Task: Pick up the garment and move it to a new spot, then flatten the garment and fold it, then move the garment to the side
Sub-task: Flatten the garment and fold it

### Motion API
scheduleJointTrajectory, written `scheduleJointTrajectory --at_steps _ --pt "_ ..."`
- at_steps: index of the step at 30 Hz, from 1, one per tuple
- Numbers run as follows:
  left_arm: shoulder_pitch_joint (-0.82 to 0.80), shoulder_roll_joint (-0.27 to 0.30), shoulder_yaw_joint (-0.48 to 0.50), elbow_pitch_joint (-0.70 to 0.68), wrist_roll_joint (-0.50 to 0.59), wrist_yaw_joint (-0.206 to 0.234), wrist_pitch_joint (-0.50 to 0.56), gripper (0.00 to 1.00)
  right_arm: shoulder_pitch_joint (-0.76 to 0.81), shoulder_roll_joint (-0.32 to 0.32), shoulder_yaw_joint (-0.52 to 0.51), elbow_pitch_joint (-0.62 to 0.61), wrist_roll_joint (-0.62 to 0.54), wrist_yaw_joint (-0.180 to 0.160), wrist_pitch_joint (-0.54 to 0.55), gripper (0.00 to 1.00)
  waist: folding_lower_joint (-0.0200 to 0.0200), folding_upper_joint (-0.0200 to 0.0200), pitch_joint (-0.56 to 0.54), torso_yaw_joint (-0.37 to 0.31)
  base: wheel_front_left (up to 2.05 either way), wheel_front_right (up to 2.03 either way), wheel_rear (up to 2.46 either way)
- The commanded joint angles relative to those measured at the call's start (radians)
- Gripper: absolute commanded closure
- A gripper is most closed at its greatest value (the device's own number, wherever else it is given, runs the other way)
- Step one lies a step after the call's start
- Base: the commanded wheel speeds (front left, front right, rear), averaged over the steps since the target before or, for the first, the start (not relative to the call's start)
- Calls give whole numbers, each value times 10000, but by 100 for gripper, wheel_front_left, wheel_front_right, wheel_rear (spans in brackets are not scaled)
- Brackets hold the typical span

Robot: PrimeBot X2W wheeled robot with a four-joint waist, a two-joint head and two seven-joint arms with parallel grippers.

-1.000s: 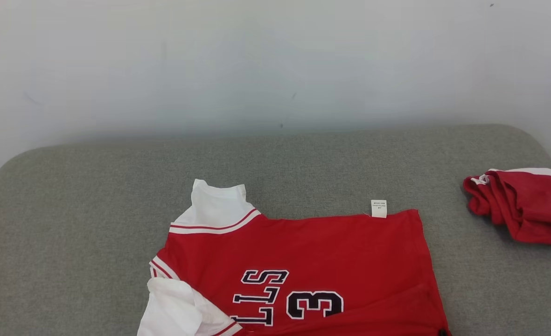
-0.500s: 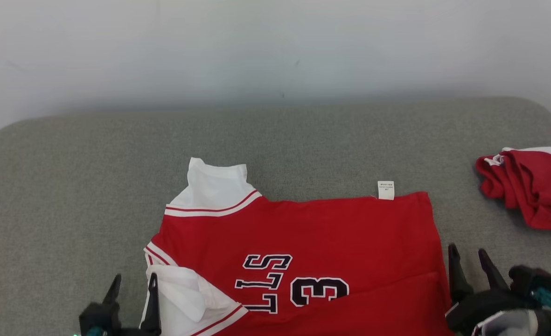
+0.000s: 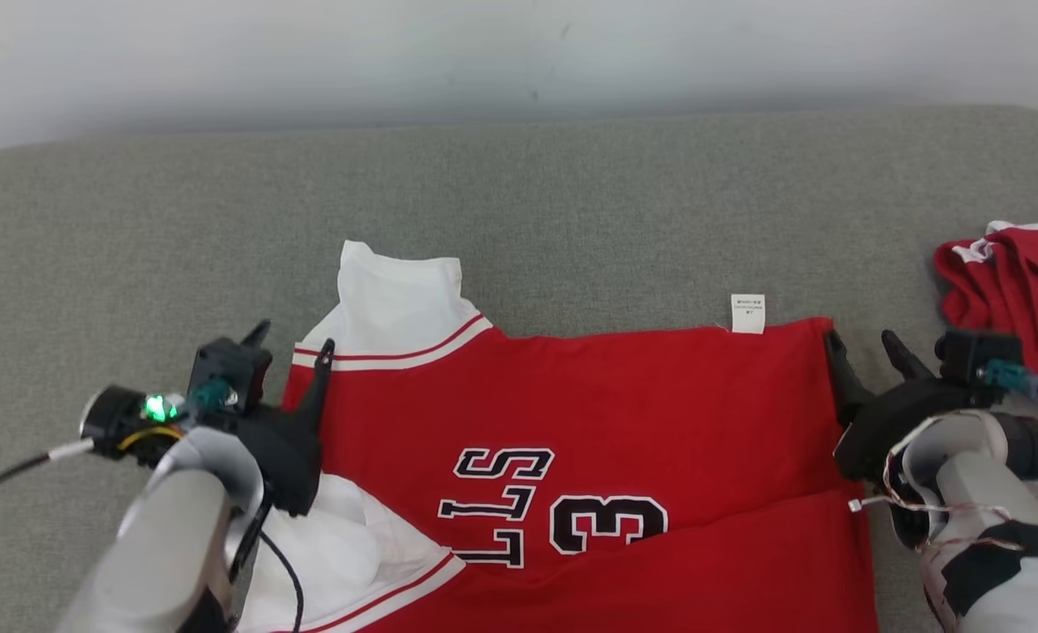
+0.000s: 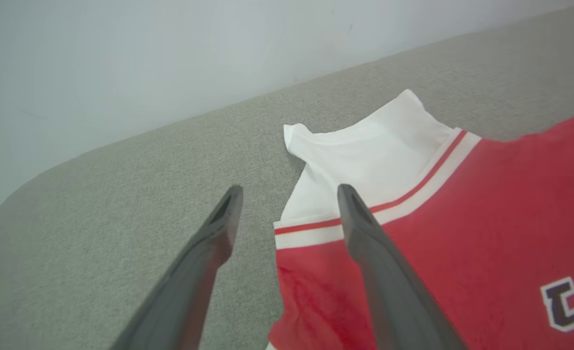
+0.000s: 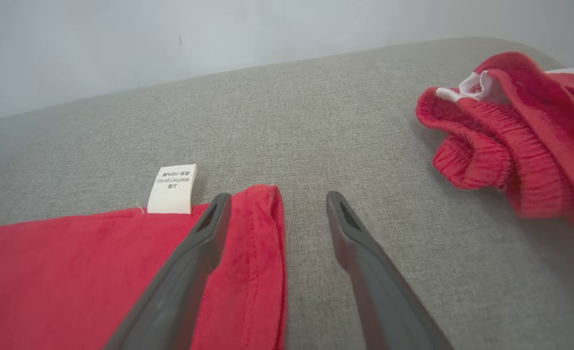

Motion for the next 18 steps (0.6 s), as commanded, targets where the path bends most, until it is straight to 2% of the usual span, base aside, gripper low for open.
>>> scheduleJointTrajectory --at_steps 1,9,10,11,12,14,15,18 --pt "-275 93 -321 40 -255 23 124 0 -195 -60 131 119 162 -31 188 0 -2 -2 236 -53 0 0 0" --pt "-2029 1248 -2913 -136 -2345 23 1239 0 -1230 -381 1189 620 786 -31 1095 0 -2 -2 1042 -181 0 0 0" --pt "-2217 1406 -3174 -203 -2706 23 1388 0 -1320 -413 1304 644 852 -31 1129 5 -2 -2 1141 -199 0 0 0" --pt "-2399 1589 -3423 -265 -2982 23 1540 0 -1400 -441 1387 654 941 -31 1094 24 -2 -2 1228 -216 0 0 0" --pt "-2580 1766 -3670 -329 -3321 24 1718 0 -1462 -432 1525 655 1015 -31 1078 53 -2 -2 1326 -241 0 0 0" --pt "-2912 2038 -4208 -527 -3898 23 2046 0 -1499 -361 1792 631 1241 -31 1086 97 -2 -2 1498 -296 0 0 0" --pt "-3061 2163 -4449 -630 -4220 22 2191 0 -1513 -380 1902 613 1346 -31 1042 100 -2 -2 1566 -321 0 0 0" --pt "-3418 2496 -4976 -860 -4926 22 2504 0 -1530 -494 2263 555 1613 -32 883 100 -2 -2 1738 -409 0 0 0"
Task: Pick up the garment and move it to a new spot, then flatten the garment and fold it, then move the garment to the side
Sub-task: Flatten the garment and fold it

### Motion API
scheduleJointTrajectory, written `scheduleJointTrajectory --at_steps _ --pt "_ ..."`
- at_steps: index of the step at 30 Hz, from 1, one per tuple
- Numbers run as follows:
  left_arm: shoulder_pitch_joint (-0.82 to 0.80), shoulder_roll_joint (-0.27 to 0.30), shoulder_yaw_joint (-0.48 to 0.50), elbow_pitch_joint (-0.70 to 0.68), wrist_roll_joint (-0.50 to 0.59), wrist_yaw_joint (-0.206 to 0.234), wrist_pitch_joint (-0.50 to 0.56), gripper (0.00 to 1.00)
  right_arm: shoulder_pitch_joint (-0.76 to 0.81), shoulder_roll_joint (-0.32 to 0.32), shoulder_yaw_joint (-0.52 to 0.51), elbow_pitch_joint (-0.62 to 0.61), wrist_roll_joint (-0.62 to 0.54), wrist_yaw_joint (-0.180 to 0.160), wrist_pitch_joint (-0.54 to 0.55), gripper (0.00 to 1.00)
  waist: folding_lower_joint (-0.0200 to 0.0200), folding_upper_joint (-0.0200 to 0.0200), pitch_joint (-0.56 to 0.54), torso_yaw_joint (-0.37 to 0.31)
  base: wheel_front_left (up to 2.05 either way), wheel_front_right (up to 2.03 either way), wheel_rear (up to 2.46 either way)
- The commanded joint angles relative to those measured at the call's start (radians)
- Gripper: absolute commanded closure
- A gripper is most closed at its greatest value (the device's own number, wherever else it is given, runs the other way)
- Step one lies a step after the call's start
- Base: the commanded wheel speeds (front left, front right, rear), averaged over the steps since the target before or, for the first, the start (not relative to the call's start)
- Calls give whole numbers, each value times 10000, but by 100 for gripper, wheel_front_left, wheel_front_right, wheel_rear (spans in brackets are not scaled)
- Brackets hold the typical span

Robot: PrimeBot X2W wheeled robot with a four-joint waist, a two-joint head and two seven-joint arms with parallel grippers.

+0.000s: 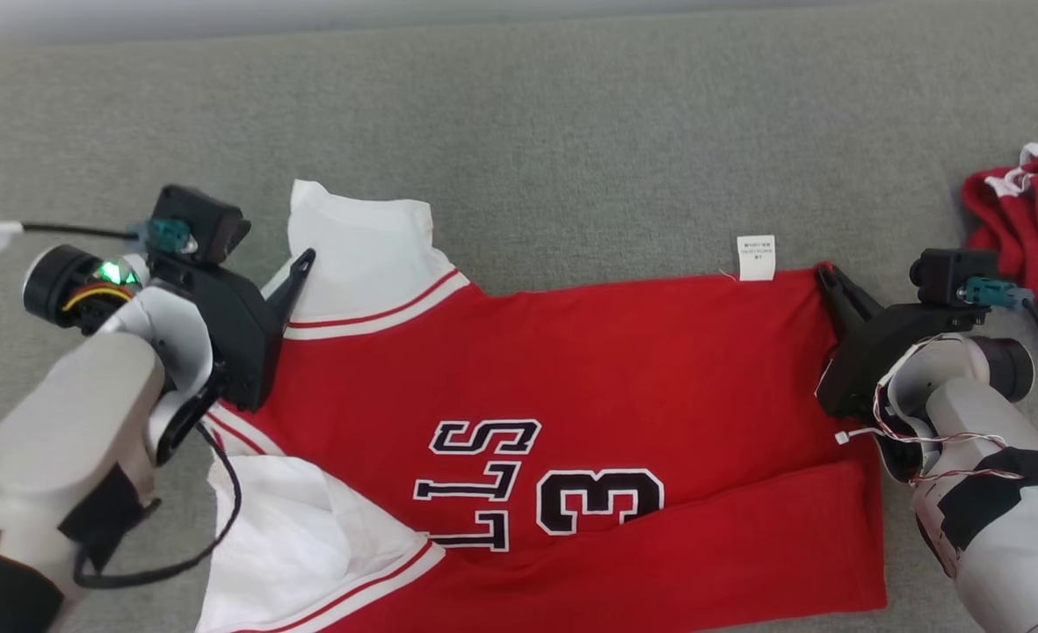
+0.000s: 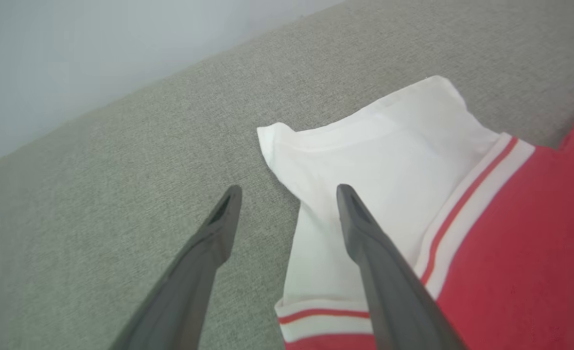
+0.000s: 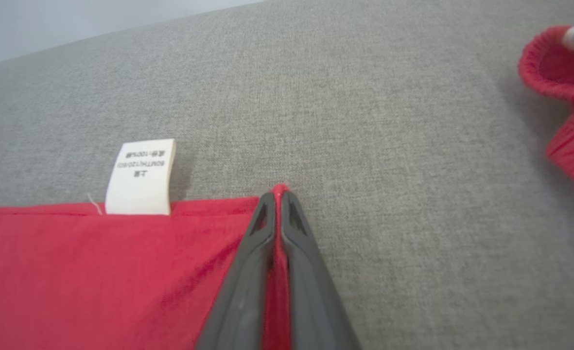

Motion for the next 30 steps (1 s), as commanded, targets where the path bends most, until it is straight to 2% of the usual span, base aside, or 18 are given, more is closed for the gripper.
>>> scheduleJointTrajectory --at_steps 1,6,13,30 --pt "-220 203 -143 -48 -226 25 71 0 80 -68 163 122 124 -39 9 100 -1 -1 229 -162 0 0 0" --pt "-895 437 -282 277 -877 24 -222 0 -69 -194 639 96 475 -42 -400 100 -1 -1 529 -405 0 0 0" --pt "-1394 337 -521 824 -1664 23 -62 0 -352 -171 1234 106 906 -47 -878 100 -1 -1 956 -748 0 0 0" --pt "-1883 151 -819 2014 -2395 24 -360 0 -748 -278 2308 419 1763 -79 -1529 100 -1 -1 1275 -992 0 0 0"
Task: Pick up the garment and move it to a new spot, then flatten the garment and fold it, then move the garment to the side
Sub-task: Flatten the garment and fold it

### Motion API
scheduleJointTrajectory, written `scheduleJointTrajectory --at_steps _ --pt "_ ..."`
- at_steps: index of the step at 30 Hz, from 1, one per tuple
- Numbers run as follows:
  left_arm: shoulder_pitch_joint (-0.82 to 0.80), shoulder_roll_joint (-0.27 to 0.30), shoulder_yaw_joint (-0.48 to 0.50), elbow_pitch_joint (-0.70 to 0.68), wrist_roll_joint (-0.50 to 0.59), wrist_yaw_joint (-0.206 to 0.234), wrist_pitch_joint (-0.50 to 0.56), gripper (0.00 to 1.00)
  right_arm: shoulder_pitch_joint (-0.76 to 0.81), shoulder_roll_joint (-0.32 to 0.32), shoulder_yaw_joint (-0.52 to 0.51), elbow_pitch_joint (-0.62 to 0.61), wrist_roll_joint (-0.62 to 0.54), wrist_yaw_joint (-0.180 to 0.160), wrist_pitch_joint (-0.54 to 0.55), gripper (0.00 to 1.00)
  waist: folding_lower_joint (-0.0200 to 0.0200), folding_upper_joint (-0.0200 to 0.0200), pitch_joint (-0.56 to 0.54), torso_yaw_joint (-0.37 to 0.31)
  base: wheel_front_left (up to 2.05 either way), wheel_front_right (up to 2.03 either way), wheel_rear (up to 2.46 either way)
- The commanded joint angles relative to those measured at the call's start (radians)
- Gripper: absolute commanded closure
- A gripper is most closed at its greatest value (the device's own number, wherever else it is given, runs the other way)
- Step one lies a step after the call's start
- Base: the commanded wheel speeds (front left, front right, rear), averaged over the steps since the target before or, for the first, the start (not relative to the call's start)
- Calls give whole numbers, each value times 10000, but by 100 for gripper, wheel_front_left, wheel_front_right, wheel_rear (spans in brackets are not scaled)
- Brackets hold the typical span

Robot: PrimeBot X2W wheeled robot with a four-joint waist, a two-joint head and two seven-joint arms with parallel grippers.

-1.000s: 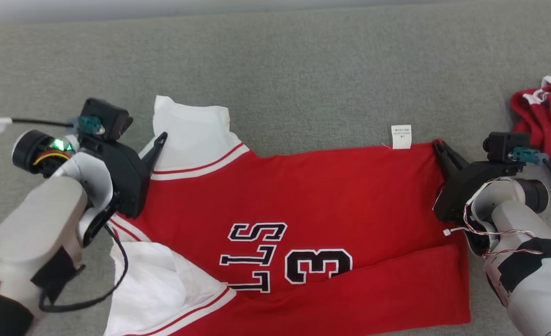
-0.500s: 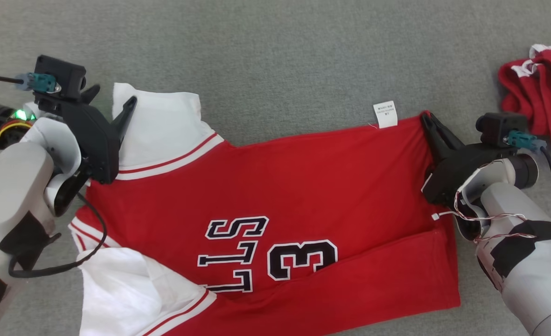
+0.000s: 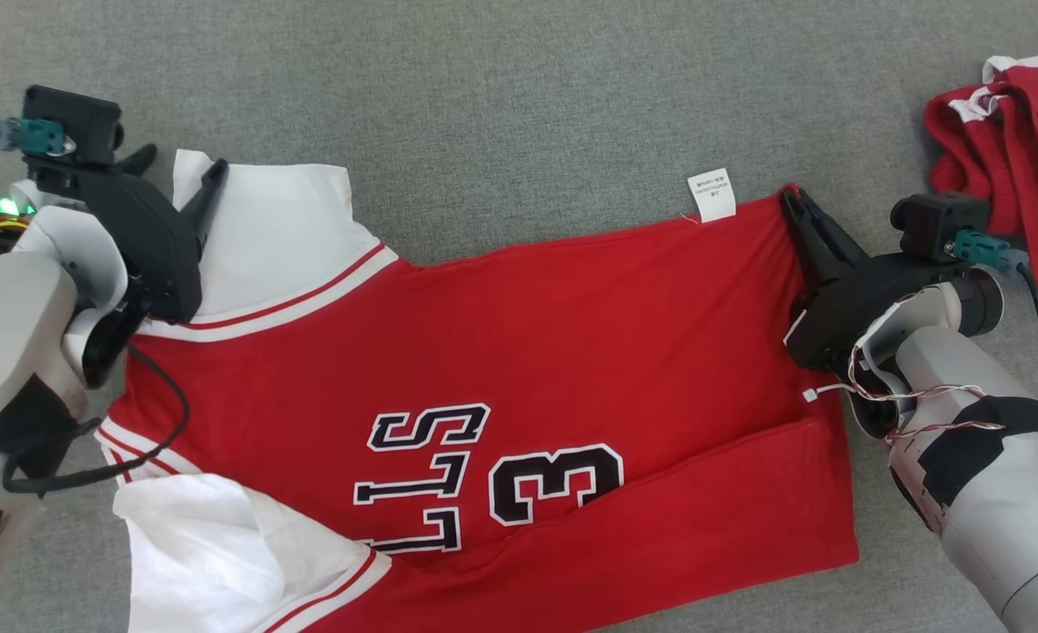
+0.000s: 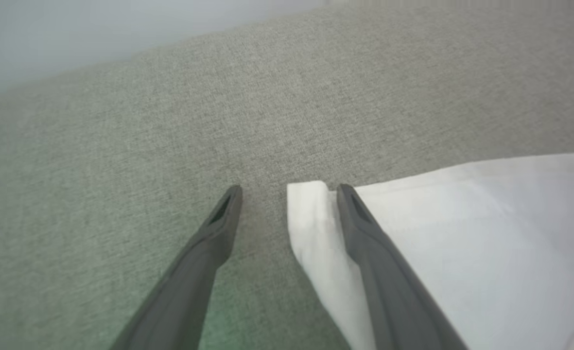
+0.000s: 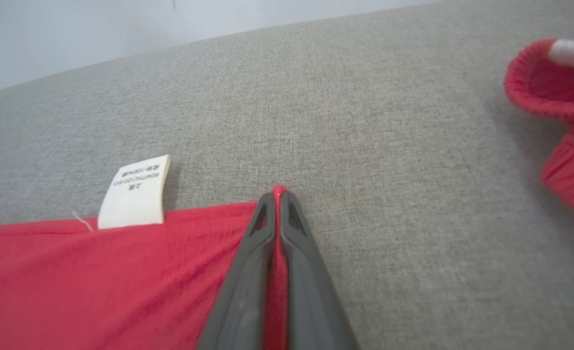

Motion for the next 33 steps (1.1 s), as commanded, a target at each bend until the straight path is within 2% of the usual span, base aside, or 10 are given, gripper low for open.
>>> scheduleJointTrajectory --at_steps 1,11,16,17,18,19,20,21,25,33 --pt "-99 23 -15 88 -79 26 -22 0 343 -165 137 473 96 -135 134 100 1 1 2 12 0 0 0" --pt "-253 224 -130 -88 -632 25 -178 0 261 -202 564 744 516 -136 -104 100 1 1 35 74 0 0 0" --pt "-58 245 -373 -105 -900 25 153 0 260 -209 753 873 680 -136 -178 100 1 1 -1 101 0 0 0" --pt "-28 218 -415 -91 -935 25 165 9 250 -206 787 894 699 -136 -194 100 1 1 -5 102 0 0 0" --pt "-26 202 -445 -68 -960 25 155 28 232 -199 821 907 730 -136 -199 100 1 1 -5 100 0 0 0" --pt "-48 198 -464 -38 -958 25 88 72 207 -191 858 920 760 -136 -214 100 1 1 -2 95 0 0 0" --pt "-100 211 -548 -25 -840 25 22 97 172 -182 896 927 803 -136 -227 100 1 1 4 88 0 0 0" --pt "-121 203 -612 -29 -810 25 5 100 148 -175 927 929 836 -136 -241 100 1 1 3 82 0 0 0" --pt "-256 238 -789 -101 -791 25 -193 100 99 -188 1039 977 960 -137 -285 100 1 1 -49 88 0 0 0" --pt "-608 368 -1007 -213 -261 26 -1712 100 -279 -224 808 958 835 -134 -449 100 1 1 -437 210 0 0 0"
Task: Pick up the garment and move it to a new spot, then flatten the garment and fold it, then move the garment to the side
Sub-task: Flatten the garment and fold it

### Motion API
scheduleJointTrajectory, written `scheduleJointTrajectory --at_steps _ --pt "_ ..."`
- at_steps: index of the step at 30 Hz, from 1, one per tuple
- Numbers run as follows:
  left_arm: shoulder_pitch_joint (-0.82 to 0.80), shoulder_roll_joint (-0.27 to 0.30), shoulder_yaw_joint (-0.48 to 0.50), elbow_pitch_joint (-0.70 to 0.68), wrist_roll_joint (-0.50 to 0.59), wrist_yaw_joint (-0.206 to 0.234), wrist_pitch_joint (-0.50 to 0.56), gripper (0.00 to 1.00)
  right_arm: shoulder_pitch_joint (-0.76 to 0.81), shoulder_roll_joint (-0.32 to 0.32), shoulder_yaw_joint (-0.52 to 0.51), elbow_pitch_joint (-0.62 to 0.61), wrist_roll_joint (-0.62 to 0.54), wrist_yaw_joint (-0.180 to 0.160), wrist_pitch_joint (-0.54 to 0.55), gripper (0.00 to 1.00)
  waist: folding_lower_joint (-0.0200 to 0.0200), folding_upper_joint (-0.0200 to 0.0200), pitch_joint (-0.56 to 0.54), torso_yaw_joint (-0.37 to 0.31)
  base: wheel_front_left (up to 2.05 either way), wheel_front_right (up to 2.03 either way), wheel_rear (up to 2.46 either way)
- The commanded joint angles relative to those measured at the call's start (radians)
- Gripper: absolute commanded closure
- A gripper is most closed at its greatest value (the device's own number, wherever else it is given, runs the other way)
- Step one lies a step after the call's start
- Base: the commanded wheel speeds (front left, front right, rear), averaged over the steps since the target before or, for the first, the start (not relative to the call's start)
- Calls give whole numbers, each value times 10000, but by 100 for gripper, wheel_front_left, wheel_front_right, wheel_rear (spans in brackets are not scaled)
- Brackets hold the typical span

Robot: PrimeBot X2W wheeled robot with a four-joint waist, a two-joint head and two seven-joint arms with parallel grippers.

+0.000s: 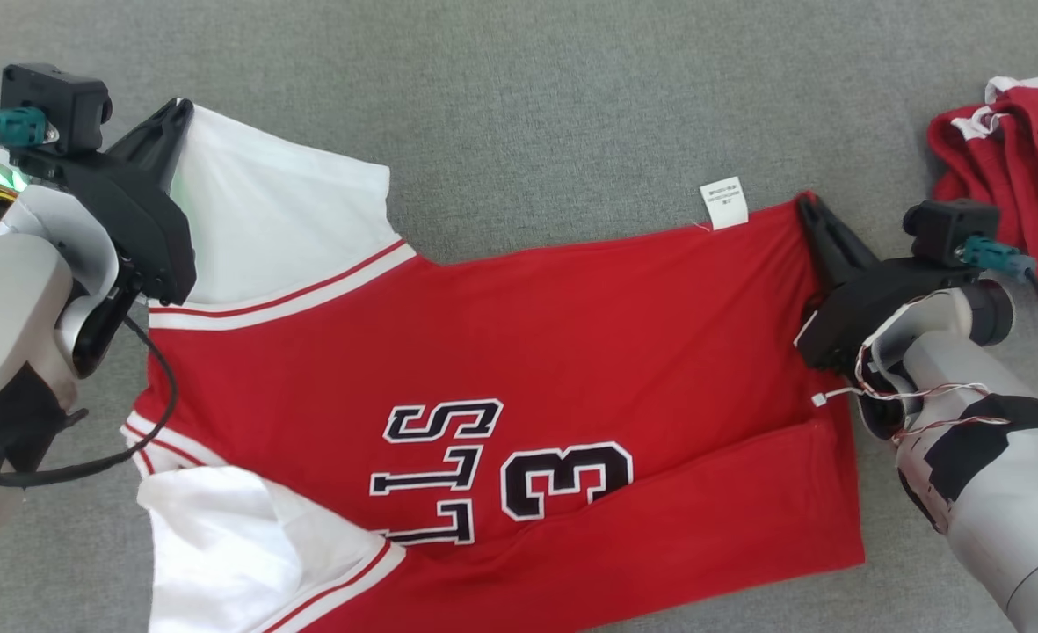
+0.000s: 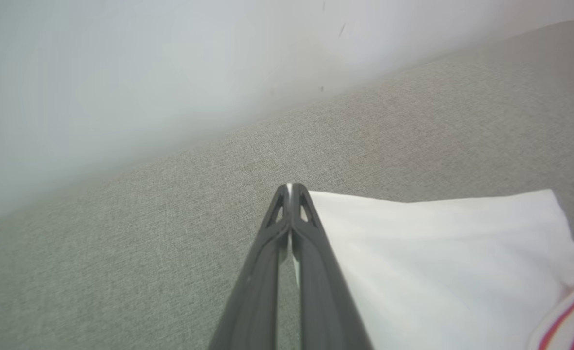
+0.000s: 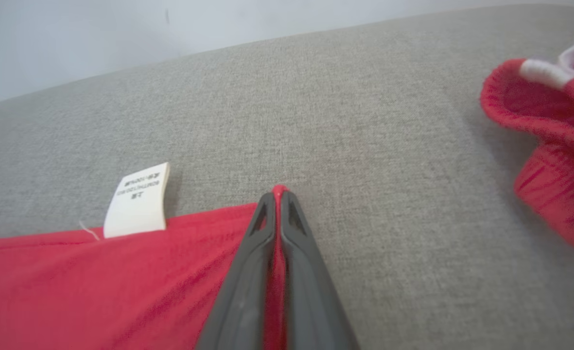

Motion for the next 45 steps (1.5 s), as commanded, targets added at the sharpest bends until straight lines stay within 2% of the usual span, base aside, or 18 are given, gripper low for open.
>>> scheduleJointTrajectory --at_steps 1,4,6,13,18,22,28,31,32,38,45 --pt "-79 54 -53 19 69 26 -176 100 17 -89 -139 123 -107 -129 43 100 -2 -2 -167 58 0 0 0" --pt "-130 8 -135 -24 222 26 -849 100 -128 -132 -745 -101 -561 -95 21 100 -2 -2 -383 120 0 0 0" --pt "-81 -109 -165 -8 362 26 -1345 100 62 -64 -1524 -304 -1146 -90 20 100 -2 -2 -659 210 0 0 0" --pt "777 -279 -42 -387 389 26 -1723 100 1095 336 -2710 -741 -2243 -87 21 100 -2 -2 -1500 349 0 0 0" --pt "1825 -294 1019 -1490 876 26 -1726 100 2022 345 -3472 -1041 -2693 -87 21 100 -2 -2 -2176 545 0 0 0" --pt "3166 -316 2309 -2570 1526 59 -1729 100 2782 387 -3982 -1249 -3044 -87 21 100 -2 -2 -2670 747 0 0 0" --pt "5580 -602 3900 -3984 2465 68 -1731 100 3707 384 -4381 -1441 -3599 -87 22 100 -2 -2 -3121 1099 0 0 0" --pt "6340 -773 4264 -4276 2689 54 -1730 100 3977 389 -4541 -1447 -3675 -87 22 100 -2 -2 -3204 1224 0 0 0" --pt "6980 -950 4673 -4521 2907 43 -1730 100 4193 381 -4659 -1487 -3826 -87 22 100 -2 -2 -3250 1324 0 0 0" --pt "8777 -1631 5436 -4868 3407 24 -1731 100 4761 503 -4981 -1824 -4206 -87 22 100 -2 -2 -3425 1459 0 0 0" --pt "10029 -2199 5610 -4971 3575 13 -1731 100 5316 602 -5288 -2018 -4430 -87 22 100 -2 -2 -3584 1468 0 0 0"
